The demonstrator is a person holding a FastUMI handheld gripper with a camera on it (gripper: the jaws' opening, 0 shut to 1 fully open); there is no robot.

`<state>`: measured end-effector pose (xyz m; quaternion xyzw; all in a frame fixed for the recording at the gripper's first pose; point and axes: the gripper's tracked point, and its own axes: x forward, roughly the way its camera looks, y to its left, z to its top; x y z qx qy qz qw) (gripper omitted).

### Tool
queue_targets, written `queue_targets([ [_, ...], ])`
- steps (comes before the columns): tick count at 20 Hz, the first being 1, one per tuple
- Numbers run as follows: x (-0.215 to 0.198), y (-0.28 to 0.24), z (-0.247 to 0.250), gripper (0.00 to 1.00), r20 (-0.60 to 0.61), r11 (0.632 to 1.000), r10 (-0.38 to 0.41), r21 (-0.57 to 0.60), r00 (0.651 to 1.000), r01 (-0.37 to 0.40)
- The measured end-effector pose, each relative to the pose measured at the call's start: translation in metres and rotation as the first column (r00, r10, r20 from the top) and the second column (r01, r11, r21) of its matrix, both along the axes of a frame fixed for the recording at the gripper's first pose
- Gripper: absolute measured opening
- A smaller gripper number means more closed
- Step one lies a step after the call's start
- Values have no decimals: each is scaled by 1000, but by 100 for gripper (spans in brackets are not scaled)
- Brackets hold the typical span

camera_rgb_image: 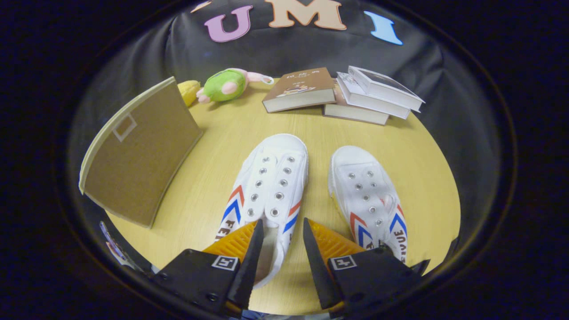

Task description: Open the storage box then place both shoes into the box .Put the left shoe in first, then the right shoe, with the right side of both shoes facing outward in a uniform manner.

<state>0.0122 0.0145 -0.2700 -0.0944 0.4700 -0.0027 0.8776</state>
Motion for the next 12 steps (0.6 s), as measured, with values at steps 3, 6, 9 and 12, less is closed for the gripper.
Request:
queue_targets([
  [3, 6, -4, 2, 56, -1, 1000, -27, 14, 1000, 27],
  [6, 6, -1, 2, 42, -13, 999, -29, 46, 999, 30],
  [9, 9, 3, -2, 28, -18, 995, -48, 83, 999, 49],
  [12, 9, 2, -4, 17, -12, 989, -76, 123, 997, 77],
])
